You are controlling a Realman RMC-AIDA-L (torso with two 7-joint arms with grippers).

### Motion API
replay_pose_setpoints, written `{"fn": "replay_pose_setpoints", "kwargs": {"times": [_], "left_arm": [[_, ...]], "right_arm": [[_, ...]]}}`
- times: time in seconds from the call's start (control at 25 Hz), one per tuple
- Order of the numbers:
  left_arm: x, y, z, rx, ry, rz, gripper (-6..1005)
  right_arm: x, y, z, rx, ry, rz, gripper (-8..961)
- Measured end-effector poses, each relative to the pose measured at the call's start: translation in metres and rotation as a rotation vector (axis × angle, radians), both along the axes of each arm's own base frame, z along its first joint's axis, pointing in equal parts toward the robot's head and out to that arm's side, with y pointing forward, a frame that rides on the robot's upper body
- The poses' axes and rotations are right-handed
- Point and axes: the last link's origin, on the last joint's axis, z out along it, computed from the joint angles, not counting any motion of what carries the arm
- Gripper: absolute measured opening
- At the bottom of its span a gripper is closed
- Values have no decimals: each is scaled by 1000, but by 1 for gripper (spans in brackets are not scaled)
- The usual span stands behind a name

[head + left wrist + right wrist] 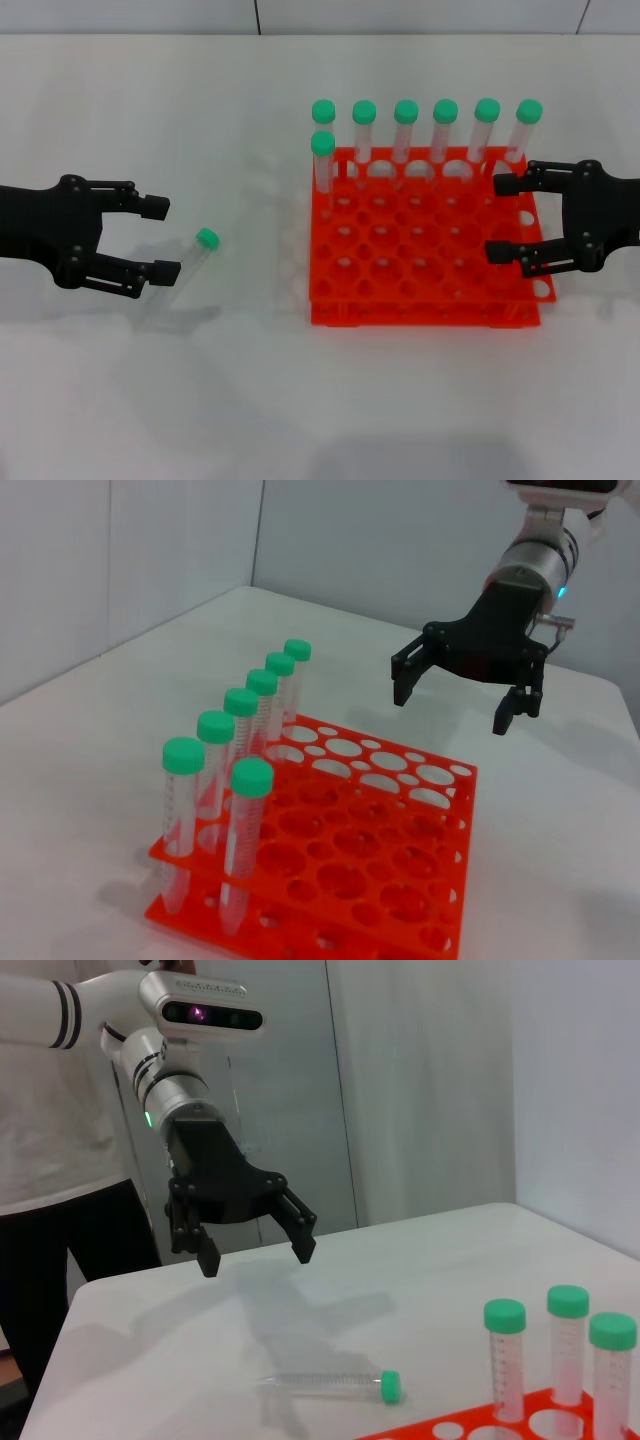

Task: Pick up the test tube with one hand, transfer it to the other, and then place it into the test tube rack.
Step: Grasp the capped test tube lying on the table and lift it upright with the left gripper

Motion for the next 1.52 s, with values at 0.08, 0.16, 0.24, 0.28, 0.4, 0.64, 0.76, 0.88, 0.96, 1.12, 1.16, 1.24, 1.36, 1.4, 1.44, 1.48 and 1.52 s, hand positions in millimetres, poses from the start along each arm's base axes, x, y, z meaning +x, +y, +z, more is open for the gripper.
{"fn": "replay_pose_setpoints", "kwargs": {"times": [0.08,0.16,0.24,0.28,0.4,0.64,0.76,0.88,0.96,1.12,1.16,1.24,1.36,1.4,1.44,1.48,1.52], "left_arm": [[0,0,0,1,1,1,885],[0,0,0,1,1,2,885],[0,0,0,0,2,0,884],[0,0,0,0,2,0,884],[0,0,-1,-2,2,0,883],[2,1,0,-4,-4,24,881],[6,4,2,-20,10,80,880],[15,6,1,-64,56,164,879],[20,6,1,-89,94,225,878],[31,10,2,-125,161,367,877],[34,11,3,-135,172,414,877],[40,14,4,-158,193,482,876],[49,19,6,-192,263,593,875],[51,21,7,-194,297,629,875],[53,23,7,-192,334,662,875],[55,25,6,-188,371,687,874],[57,27,5,-183,406,708,874]], "right_arm": [[0,-1,-1,-1,2,-1,873],[1,-2,-2,-3,5,-5,873],[2,-3,-3,-4,5,-7,872],[2,-3,-3,-4,6,-9,872],[3,-5,-4,-5,8,-12,872],[4,-6,-2,3,23,-19,872],[5,-6,1,23,29,-22,871],[7,-7,6,43,29,-22,871],[7,-7,7,48,30,-18,871],[6,-7,8,50,32,-13,871],[6,-7,8,52,31,-10,870],[6,-7,8,56,29,-2,870],[6,-7,7,59,23,13,870],[6,-7,7,59,22,16,870],[6,-8,6,60,22,22,870],[5,-8,5,61,23,27,870],[5,-8,4,62,23,34,870]]}}
